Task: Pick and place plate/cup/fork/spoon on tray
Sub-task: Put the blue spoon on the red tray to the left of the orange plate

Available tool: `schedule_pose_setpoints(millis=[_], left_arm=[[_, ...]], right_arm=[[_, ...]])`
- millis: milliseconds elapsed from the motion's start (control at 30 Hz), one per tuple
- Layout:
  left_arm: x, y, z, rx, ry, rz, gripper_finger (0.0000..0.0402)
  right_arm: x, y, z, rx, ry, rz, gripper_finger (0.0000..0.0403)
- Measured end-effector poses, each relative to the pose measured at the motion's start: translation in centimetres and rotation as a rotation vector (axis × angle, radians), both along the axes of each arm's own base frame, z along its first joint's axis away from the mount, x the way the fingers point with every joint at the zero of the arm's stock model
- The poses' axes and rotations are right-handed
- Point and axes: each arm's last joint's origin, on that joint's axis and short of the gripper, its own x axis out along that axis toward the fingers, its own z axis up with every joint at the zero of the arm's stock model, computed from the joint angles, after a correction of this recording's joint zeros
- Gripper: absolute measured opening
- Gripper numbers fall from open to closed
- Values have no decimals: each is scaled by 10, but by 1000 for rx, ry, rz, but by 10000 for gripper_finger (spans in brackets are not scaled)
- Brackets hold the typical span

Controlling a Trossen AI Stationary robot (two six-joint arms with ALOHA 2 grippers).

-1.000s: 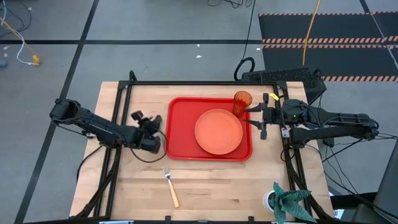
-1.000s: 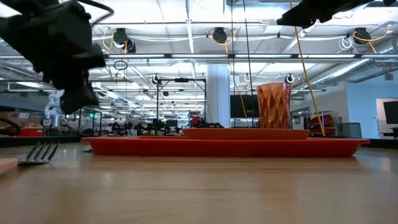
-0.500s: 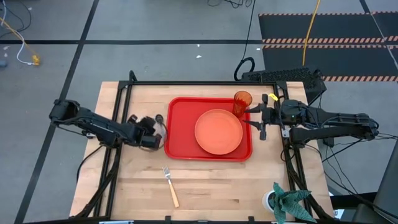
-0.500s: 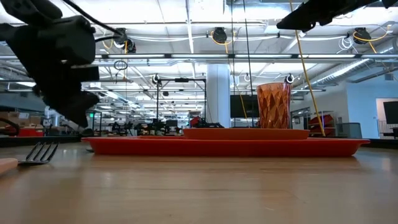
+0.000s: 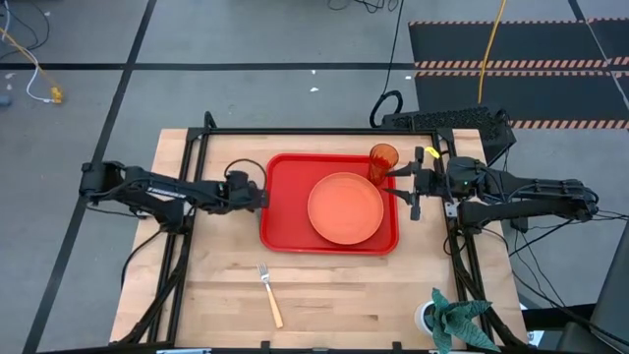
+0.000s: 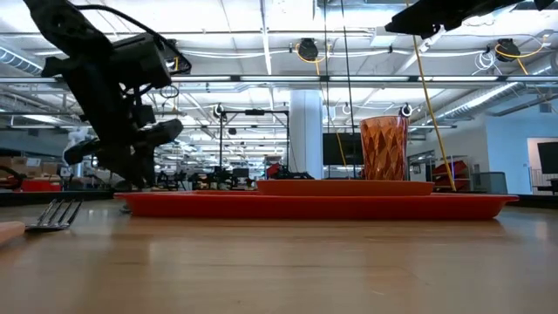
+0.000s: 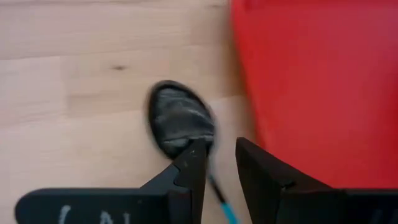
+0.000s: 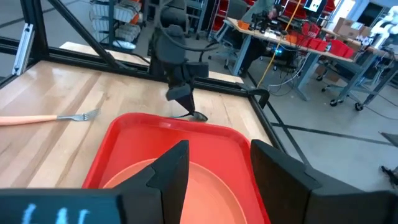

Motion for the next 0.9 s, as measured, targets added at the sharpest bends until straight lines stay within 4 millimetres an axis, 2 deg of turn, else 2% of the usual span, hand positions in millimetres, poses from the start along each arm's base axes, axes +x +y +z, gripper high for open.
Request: schedule_pose_setpoints(millis=[133,300,900], left_arm=[[-4,9,-4,-51,28,52,93],[-4,12,-3,-101,-24,114,93],[8,-2,2,-169,-105,-4,93]], right_arm=[[0,0,-1,-8,14,2,164],[-1,0,-2,-8,24,2,164],[0,0,-2,10,21,-2,164]])
